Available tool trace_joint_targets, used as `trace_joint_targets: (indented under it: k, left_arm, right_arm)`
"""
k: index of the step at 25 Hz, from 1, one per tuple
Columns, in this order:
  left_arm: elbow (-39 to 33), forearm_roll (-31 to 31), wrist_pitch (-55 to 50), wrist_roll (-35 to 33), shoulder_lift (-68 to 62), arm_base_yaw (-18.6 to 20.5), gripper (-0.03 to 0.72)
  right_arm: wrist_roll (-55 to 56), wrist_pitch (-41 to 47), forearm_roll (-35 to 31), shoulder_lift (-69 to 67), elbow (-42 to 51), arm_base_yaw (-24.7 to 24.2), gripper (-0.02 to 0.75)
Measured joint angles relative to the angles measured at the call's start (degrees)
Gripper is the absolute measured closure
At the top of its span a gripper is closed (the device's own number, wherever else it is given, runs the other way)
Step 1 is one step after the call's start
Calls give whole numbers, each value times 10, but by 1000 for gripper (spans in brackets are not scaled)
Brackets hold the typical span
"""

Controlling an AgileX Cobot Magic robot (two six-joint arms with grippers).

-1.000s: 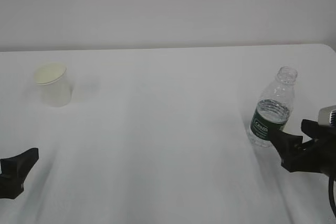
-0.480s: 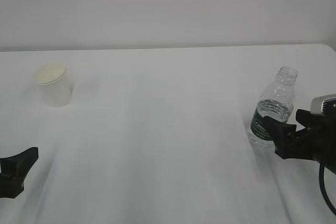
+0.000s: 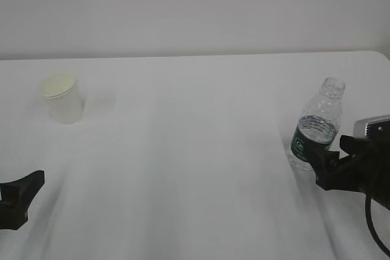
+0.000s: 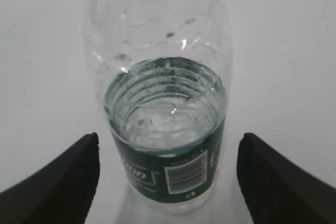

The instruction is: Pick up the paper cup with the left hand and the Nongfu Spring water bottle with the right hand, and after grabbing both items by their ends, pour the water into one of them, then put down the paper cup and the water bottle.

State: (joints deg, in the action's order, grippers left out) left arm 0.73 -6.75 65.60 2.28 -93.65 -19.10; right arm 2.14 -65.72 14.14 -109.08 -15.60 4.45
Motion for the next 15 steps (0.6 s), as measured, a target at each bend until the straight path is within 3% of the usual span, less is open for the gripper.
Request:
trace_joint_targets:
  k: [15]
  left_arm:
    - [0, 0, 0, 0, 0, 0, 95]
  right_arm:
    - [0, 0, 4, -47, -56, 0, 130]
